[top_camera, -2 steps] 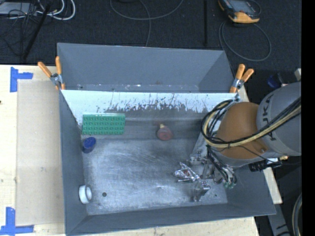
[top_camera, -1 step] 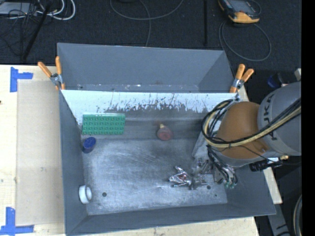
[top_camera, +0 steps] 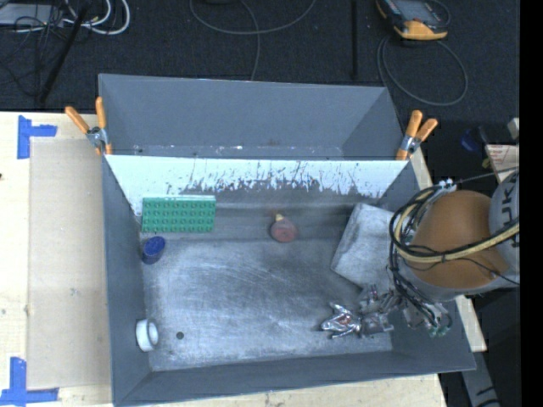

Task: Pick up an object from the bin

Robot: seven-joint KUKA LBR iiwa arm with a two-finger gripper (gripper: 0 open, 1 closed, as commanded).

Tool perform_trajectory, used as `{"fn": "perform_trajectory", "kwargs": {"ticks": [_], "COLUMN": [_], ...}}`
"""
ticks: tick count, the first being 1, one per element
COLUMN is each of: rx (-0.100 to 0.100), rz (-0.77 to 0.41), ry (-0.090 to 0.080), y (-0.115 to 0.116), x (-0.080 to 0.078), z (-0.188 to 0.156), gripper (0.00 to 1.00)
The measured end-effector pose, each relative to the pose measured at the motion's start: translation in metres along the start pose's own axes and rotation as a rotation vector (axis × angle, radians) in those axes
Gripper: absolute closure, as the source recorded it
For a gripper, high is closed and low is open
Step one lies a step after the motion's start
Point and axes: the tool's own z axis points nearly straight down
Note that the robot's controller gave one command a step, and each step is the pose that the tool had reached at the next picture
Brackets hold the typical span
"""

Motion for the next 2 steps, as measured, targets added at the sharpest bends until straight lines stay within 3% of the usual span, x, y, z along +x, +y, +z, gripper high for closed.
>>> {"fn": "perform_trajectory", "kwargs": {"ticks": [2], "rx": [0.004], "rz": [0.002], "ry": [-0.004], "y": [-0.006], "x": [-0.009], "z": [-0.178], "gripper": [1.0]}}
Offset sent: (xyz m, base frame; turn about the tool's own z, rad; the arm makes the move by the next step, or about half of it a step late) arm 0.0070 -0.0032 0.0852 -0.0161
